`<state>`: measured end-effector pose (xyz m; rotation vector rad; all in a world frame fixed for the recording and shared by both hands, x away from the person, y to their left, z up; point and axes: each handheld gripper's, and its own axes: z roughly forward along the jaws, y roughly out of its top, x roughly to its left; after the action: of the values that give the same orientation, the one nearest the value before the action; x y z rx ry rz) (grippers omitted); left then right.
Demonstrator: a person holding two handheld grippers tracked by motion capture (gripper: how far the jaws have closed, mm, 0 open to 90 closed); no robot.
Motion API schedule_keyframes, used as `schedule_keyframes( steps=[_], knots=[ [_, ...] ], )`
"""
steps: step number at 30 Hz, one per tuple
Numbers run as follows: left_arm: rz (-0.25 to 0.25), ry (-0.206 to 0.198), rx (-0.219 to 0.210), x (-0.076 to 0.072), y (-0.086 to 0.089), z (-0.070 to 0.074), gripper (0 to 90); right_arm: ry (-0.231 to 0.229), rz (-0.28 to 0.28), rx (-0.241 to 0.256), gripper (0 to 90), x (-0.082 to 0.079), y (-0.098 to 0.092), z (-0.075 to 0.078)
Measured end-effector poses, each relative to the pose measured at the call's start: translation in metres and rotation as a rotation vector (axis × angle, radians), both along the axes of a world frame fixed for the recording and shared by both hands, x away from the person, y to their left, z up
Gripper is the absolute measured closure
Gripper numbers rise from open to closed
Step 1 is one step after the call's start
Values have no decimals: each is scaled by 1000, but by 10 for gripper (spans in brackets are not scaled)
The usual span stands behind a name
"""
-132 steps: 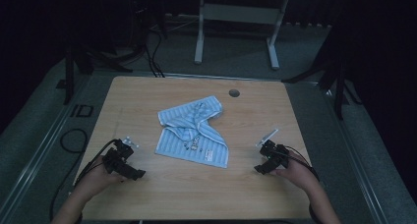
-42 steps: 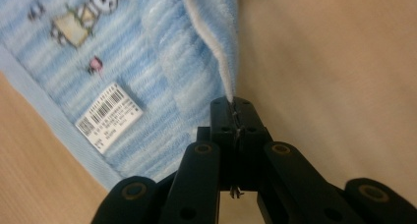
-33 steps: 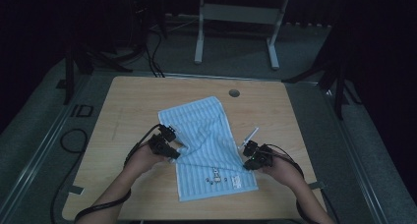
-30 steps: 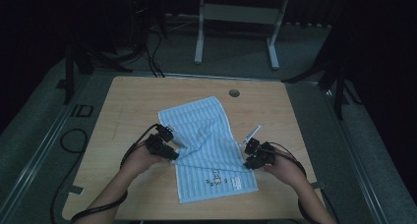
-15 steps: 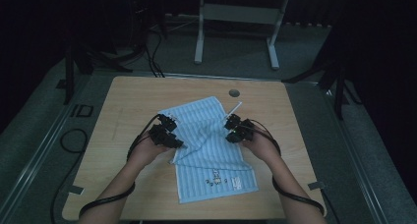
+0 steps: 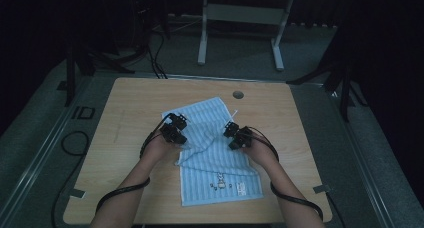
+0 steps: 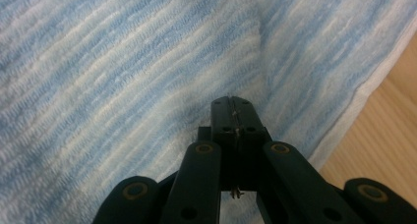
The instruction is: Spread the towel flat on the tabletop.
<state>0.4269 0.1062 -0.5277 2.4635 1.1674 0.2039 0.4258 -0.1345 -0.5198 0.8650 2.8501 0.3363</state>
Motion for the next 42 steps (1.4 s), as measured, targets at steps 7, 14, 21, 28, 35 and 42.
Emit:
schedule_keyframes(
  steps=[7, 14, 21, 28, 35, 42],
  knots=[
    [-14, 1, -7, 11, -18, 0, 828, 14, 1, 2, 895, -10, -22, 1],
    [-46, 1, -7, 18, -42, 0, 827, 14, -13, 3, 894, -19, -48, 1],
    [-73, -6, -7, 30, -83, 1, 827, 29, -81, 20, 894, -22, -84, 1],
    [-87, -17, -45, 20, -89, 7, 708, 41, -127, 39, 880, -17, -105, 1],
    [-212, -100, -71, -53, -61, 36, 854, 22, -113, 49, 868, -20, -106, 9],
    [-354, -38, -52, -120, -66, 22, 890, -2, -190, 47, 895, 10, -107, 16]
  ],
)
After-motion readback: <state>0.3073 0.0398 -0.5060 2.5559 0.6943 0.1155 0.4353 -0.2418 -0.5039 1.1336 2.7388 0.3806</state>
